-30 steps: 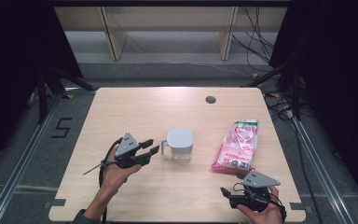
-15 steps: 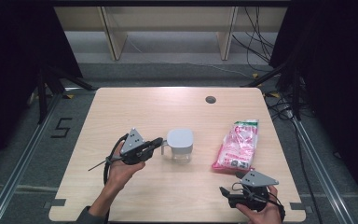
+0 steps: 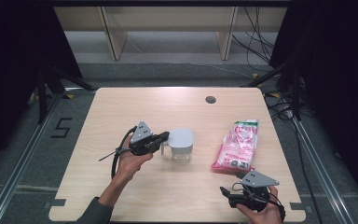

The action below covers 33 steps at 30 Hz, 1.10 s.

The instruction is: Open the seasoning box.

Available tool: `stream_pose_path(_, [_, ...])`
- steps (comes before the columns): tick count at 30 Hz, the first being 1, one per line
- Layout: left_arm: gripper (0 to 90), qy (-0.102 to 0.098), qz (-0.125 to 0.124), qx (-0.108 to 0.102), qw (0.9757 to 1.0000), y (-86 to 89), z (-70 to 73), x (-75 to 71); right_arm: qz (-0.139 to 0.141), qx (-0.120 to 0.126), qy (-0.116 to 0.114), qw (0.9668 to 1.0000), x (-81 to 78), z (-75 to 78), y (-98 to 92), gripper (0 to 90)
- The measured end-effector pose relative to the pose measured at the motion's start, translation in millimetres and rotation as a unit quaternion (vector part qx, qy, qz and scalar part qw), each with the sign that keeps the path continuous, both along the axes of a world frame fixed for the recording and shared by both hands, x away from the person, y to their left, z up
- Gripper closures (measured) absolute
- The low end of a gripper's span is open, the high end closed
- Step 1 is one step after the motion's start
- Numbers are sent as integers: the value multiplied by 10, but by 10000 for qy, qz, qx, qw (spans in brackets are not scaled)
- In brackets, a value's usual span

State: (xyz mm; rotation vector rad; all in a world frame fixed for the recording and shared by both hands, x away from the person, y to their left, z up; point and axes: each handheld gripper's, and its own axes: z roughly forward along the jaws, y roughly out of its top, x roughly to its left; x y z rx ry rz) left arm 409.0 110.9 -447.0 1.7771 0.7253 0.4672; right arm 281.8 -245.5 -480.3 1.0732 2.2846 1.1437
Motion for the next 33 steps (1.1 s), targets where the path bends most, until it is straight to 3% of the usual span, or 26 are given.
stream_pose_path(1, [889, -19, 3, 27, 10000, 1, 4, 7, 81, -89, -114, 9999, 20, -2, -11, 245])
stream_pose_path(3, [889, -53, 48, 115, 9999, 8, 11, 2, 41, -75, -27, 10000, 16, 1, 2, 248])
stream_pose_path(8, [886, -59, 49, 47, 10000, 5, -1, -2, 169, -124, -160, 9997, 13, 9, 33, 275])
stream_pose_path(11, [886, -53, 34, 62, 10000, 4, -2, -7, 262, -102, -295, 9992, 14, 28, 63, 361])
stream_pose_path(13, [886, -52, 30, 25, 10000, 6, -5, -3, 375, -84, -560, 9977, 34, 60, 77, 437])
stream_pose_path(14, [886, -62, 16, 107, 9999, 20, -3, -4, 385, -27, -607, 9974, 46, 82, 90, 471])
stream_pose_path(15, [886, -71, 46, 39, 10000, 8, -9, -8, 398, 71, -644, 9971, 59, 98, 112, 496])
stream_pose_path(18, [885, -54, 39, 24, 10000, 11, -8, -5, 457, 61, -739, 9962, 115, 126, 186, 581])
stream_pose_path(22, [883, -62, 30, 32, 10000, 19, -9, -5, 687, -1, -1006, 9926, 267, 161, 284, 703])
stream_pose_path(30, [882, -48, 27, -11, 10000, 24, -15, -3, 657, 73, -1112, 9916, 631, 239, 480, 859])
stream_pose_path(33, [882, -72, -2, -18, 10000, 26, -17, -2, 664, 68, -1131, 9913, 731, 249, 538, 880])
